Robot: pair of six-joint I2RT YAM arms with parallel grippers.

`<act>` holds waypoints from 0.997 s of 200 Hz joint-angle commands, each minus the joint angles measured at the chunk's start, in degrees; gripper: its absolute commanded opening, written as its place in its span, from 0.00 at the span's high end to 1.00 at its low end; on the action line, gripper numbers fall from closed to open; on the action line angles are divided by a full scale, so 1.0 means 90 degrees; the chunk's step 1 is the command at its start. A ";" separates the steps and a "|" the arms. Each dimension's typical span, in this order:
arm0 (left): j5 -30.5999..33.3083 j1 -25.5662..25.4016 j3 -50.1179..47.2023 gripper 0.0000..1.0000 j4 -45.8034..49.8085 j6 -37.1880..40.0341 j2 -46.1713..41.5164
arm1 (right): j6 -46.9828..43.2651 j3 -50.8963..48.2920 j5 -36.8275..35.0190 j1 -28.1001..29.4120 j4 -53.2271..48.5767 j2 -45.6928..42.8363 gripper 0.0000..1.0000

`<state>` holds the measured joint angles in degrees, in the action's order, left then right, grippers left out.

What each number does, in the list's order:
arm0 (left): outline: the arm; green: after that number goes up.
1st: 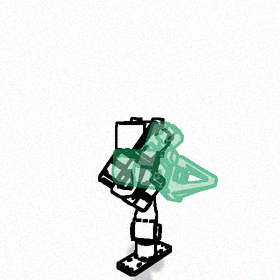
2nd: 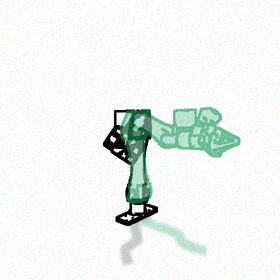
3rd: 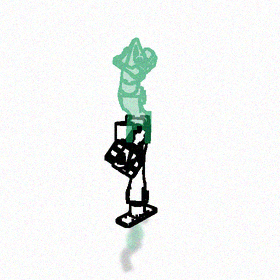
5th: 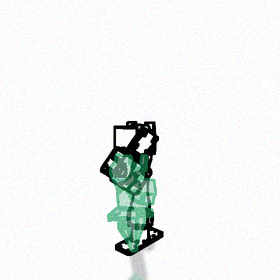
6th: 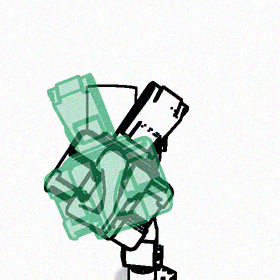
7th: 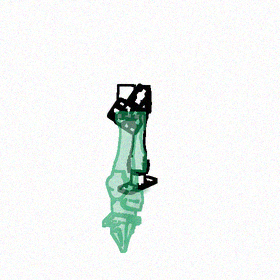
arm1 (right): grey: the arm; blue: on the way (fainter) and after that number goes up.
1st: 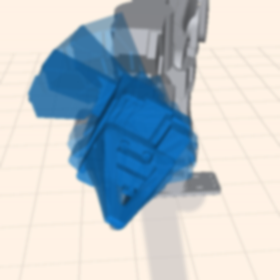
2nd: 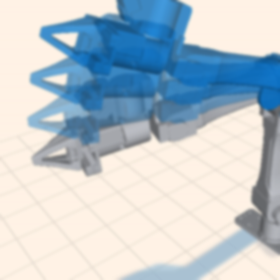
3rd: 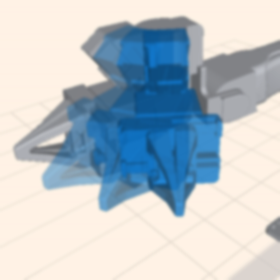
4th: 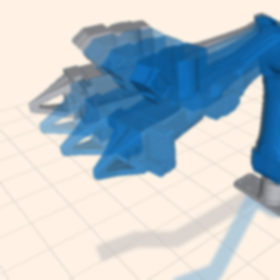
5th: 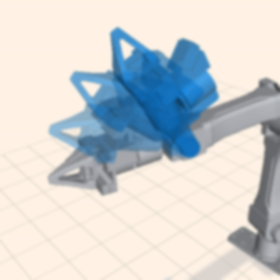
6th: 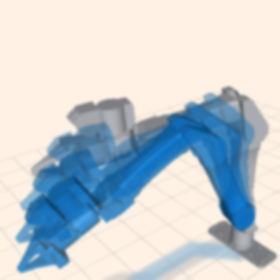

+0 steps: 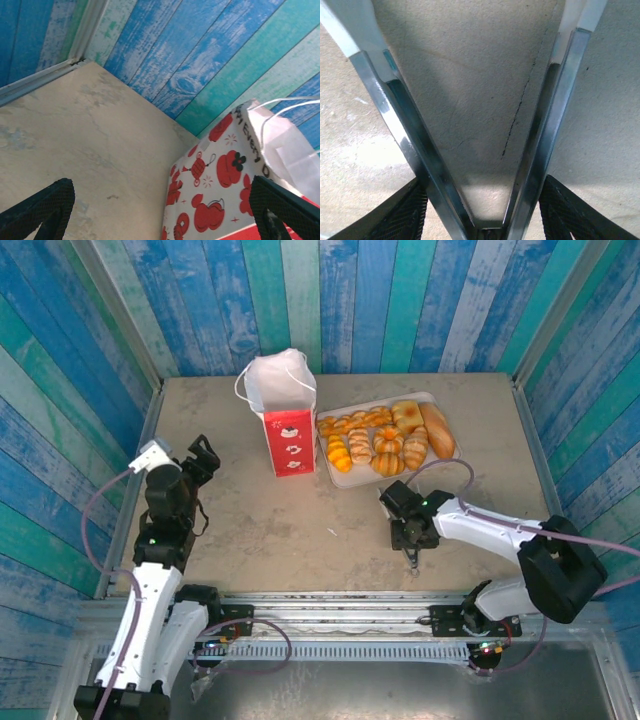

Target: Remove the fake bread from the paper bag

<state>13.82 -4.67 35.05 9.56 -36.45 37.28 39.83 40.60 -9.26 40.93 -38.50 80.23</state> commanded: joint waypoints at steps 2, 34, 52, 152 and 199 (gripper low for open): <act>0.0453 0.0002 -0.0047 0.06 -0.0328 0.0049 0.0017 | 0.0022 0.0154 -0.0463 -0.0025 -0.0062 0.0151 0.37; 0.0609 0.0000 -0.0117 0.06 -0.0423 0.0183 0.0039 | -0.0039 0.0540 -0.0658 -0.0018 -0.0581 -0.0309 0.26; 0.0759 0.0001 -0.0291 0.06 -0.0571 0.0287 -0.0011 | -0.0071 0.0809 -0.0935 -0.0029 -0.0972 -0.0840 0.00; 0.0957 -0.0004 -0.2301 0.06 -0.2960 0.0563 -0.0485 | -0.1423 0.1171 -0.2847 -0.1283 -0.0071 -0.3202 0.00; 0.0611 -0.0006 -0.3065 0.06 -0.4592 0.1948 0.0132 | -0.1644 0.0229 -0.3828 -0.1954 0.1752 -0.3497 0.00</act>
<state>20.75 -4.67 9.58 -20.18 -27.16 35.81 27.20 47.70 -36.47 25.58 -33.85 49.87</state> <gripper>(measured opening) 0.938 0.996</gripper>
